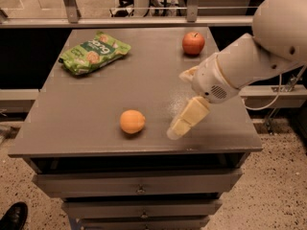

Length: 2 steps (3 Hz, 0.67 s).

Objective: Move orange near green rice chip bag

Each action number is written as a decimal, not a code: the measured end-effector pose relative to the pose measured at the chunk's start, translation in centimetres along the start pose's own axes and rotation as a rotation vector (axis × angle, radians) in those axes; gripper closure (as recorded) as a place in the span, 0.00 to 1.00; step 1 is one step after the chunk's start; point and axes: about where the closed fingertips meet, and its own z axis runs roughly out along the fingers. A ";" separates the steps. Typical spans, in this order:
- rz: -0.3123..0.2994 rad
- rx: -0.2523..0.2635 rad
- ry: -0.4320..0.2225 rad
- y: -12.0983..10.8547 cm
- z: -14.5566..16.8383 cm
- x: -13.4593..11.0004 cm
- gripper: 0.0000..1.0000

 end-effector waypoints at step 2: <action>-0.003 -0.027 -0.161 1.2 3.8 -4.0 0.00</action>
Offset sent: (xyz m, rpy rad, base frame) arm -0.0027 0.0850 -0.0096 0.2409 -0.0387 0.0612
